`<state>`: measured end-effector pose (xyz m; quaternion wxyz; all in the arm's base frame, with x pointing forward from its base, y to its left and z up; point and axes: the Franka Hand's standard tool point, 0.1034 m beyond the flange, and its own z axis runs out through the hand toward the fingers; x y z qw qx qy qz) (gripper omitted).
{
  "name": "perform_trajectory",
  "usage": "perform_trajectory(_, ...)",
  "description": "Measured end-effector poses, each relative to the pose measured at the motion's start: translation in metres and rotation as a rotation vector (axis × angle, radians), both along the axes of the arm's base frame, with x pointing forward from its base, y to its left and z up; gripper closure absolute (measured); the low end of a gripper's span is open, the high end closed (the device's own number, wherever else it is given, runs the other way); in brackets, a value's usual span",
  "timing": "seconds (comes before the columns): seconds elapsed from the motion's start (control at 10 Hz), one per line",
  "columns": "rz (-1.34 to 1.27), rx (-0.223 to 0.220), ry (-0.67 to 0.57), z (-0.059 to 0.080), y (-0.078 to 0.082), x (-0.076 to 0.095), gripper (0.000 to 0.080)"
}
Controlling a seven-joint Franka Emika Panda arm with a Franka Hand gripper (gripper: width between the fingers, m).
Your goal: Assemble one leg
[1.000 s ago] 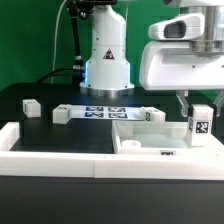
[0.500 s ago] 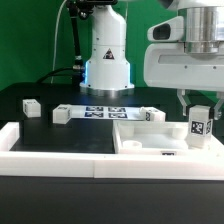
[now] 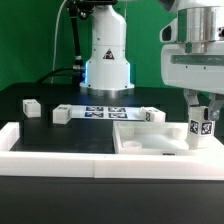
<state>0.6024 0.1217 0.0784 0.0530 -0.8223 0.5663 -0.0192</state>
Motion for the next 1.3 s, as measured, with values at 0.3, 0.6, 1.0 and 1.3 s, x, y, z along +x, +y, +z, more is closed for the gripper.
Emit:
perform_trajectory(0.3, 0.110, -0.010, -0.006, -0.0002, 0.0004, -0.0001, 0.0231)
perform_trajectory(0.6, 0.399, -0.037, -0.024, 0.0003, 0.0009, 0.0008, 0.0157)
perform_trajectory(1.0, 0.850, -0.095, -0.023, -0.0008, 0.0058, 0.0018, 0.0150)
perform_trajectory(1.3, 1.146, -0.150, -0.023, -0.0002, 0.0071, 0.0036, 0.0150)
